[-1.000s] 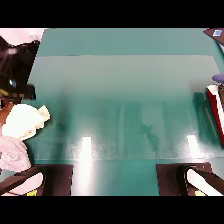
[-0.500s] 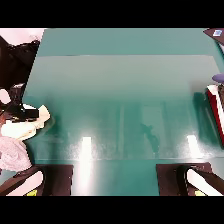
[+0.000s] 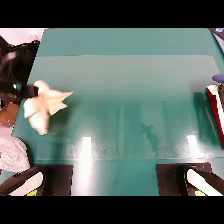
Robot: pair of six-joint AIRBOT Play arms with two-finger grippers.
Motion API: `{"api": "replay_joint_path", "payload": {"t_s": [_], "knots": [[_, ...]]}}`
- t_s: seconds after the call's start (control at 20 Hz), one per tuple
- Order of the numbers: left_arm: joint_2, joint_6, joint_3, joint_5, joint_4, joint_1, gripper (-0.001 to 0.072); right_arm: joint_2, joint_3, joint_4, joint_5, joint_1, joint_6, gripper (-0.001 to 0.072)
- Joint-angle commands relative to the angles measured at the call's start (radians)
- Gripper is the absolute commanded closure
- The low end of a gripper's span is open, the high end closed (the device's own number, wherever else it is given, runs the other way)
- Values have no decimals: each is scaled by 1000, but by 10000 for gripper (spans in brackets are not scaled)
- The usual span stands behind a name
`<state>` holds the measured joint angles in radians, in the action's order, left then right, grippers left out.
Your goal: Fold the shirts.
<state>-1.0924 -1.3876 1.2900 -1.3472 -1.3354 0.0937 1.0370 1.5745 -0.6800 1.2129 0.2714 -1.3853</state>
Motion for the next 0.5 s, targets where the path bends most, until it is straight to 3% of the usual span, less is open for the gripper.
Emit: {"api": "replay_joint_path", "payload": {"t_s": [0.0,0.15,0.45], "knots": [[0,113,323,-111,330,-155,681,-2,1,1,-71,1,0,695],[-3,115,473,-69,336,-339,681,-2,1,1,-98,1,-1,695],[-173,132,485,-61,309,-564,680,-4,1,8,-103,1,-1,695]]}}
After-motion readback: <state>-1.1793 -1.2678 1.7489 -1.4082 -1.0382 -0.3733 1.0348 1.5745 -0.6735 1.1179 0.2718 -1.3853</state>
